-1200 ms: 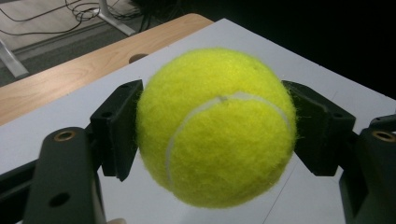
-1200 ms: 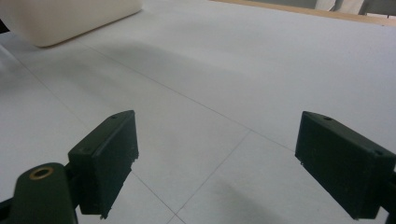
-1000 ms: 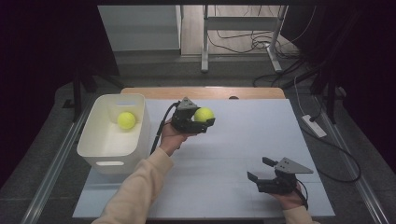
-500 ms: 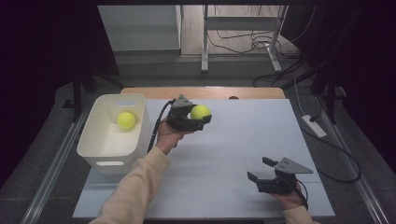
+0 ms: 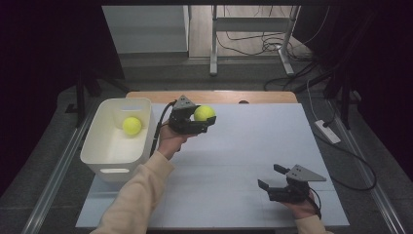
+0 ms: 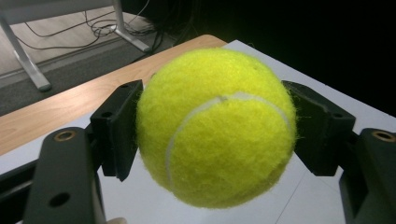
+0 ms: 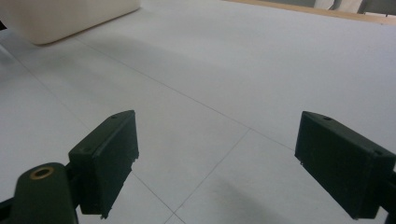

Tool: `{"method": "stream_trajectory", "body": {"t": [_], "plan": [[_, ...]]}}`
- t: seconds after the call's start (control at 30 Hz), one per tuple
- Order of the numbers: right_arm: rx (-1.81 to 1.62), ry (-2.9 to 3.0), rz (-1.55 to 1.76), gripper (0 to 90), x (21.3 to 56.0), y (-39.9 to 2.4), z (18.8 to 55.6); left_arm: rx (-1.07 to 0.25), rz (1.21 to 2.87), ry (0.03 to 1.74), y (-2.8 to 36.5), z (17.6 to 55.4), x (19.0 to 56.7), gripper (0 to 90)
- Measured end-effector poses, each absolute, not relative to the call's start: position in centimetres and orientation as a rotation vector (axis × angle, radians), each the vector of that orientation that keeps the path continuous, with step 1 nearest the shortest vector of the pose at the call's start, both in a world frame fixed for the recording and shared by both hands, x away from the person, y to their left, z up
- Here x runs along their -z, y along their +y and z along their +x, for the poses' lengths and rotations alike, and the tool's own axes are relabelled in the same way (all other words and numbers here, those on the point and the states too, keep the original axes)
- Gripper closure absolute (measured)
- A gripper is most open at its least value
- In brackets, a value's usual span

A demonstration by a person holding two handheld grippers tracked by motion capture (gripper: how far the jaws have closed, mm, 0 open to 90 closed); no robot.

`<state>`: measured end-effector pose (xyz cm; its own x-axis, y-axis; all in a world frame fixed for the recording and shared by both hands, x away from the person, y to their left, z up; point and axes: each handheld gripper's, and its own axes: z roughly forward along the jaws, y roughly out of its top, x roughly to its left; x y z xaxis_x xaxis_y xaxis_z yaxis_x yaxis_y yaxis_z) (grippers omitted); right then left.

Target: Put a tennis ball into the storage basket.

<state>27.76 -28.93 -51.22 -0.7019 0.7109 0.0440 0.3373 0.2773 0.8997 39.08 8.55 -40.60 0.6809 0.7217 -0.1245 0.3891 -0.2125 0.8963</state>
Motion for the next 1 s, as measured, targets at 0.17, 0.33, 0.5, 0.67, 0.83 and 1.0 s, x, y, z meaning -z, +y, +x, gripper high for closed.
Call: {"method": "stream_trajectory", "body": {"t": [0.17, 0.33, 0.5, 0.67, 0.83, 1.0], "plan": [[-1.397, 2.184, 0.949, 13.4, 51.2, -28.9, 27.8, -0.402, 1.825, 0.883, 8.9, 39.0, 40.3, 27.0], [-1.4, 2.185, 0.949, 13.4, 51.2, -28.9, 27.7, -0.41, 1.821, 0.886, 9.2, 39.0, 40.1, 27.0], [-1.396, 2.185, 0.95, 13.4, 51.2, -28.9, 27.8, -0.419, 1.815, 0.887, 9.5, 38.9, 39.9, 27.0], [-1.397, 2.181, 0.951, 13.4, 51.2, -29.0, 27.8, -0.422, 1.808, 0.892, 9.7, 38.8, 39.7, 27.0], [-1.394, 2.183, 0.949, 13.4, 51.2, -28.9, 27.8, -0.427, 1.803, 0.895, 10.0, 38.8, 39.5, 27.0], [-1.395, 2.182, 0.95, 13.5, 51.2, -29.0, 27.8, -0.438, 1.798, 0.903, 10.4, 38.7, 39.3, 27.0]]}}
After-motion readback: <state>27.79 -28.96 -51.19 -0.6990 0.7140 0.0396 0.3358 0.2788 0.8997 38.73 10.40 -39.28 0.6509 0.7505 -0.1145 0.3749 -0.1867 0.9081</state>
